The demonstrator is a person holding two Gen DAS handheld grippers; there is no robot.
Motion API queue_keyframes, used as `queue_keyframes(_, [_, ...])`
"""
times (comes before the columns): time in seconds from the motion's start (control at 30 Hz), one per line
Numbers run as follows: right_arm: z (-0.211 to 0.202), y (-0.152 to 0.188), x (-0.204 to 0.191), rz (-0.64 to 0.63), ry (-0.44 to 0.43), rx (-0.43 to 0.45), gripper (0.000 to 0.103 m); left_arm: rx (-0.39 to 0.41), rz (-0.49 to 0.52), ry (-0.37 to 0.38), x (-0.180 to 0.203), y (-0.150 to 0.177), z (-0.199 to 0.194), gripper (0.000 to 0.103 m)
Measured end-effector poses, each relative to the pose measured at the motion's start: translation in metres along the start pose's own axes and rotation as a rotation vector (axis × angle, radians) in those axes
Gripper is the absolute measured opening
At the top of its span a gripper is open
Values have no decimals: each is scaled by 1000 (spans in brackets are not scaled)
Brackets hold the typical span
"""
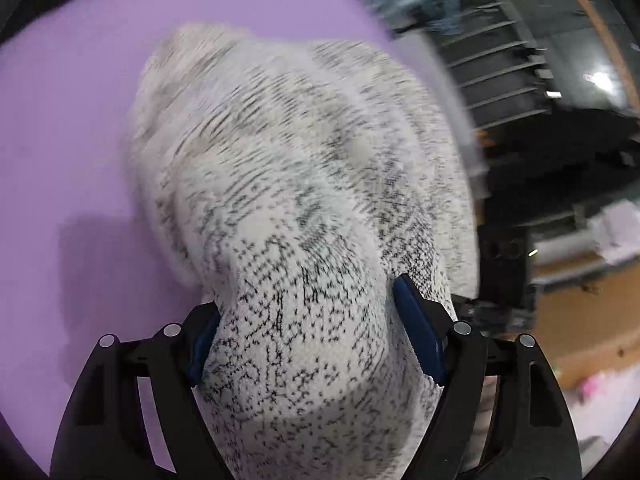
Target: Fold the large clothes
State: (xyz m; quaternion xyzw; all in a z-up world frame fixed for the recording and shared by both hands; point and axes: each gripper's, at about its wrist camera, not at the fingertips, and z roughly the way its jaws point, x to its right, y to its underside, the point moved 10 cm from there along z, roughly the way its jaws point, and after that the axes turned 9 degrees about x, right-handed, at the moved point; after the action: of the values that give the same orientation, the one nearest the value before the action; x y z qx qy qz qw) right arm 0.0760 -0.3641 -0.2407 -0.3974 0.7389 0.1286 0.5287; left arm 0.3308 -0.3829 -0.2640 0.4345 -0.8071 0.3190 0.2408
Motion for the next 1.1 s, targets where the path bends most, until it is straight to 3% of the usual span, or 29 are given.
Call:
queue_keyframes(0.07, [31,16,8,-2,21,-89,39,-16,-25,-34,-34,12,4,74])
queue_keyframes(0.17, [52,21,1,4,3,-117,45,35,-85,-1,-60,17,-7,74])
queue_keyframes(0.43, [55,42,-12,19,6,-82,47,30,-69,-79,-42,12,-15,73])
queue_keyframes(0.5, [53,50,-20,7,27,-65,51,30,-50,-110,-35,12,-20,73])
queue_keyframes(0.6, [41,61,-30,-4,66,-53,78,36,-25,-159,-11,11,-26,72])
queue_keyframes(0.63, [39,64,-38,-16,101,-26,95,45,-29,-179,-5,10,-32,72])
queue_keyframes(0.67, [41,69,-40,-21,125,-13,98,57,-30,-184,3,9,-38,72])
queue_keyframes(0.8, [5,89,-40,-1,209,36,98,111,-8,-171,33,7,-67,73])
queue_keyframes(0.87, [-19,89,-56,-17,236,116,98,124,17,-184,51,11,-78,74])
queue_keyframes(0.97, [-49,92,-105,-127,262,217,98,154,95,-227,73,17,-95,74])
queue_keyframes(1.07, [-54,84,-157,-279,291,239,98,170,158,-284,80,35,-102,74])
queue_keyframes(1.1, [-65,62,-169,-326,300,240,98,171,184,-307,74,43,-106,74])
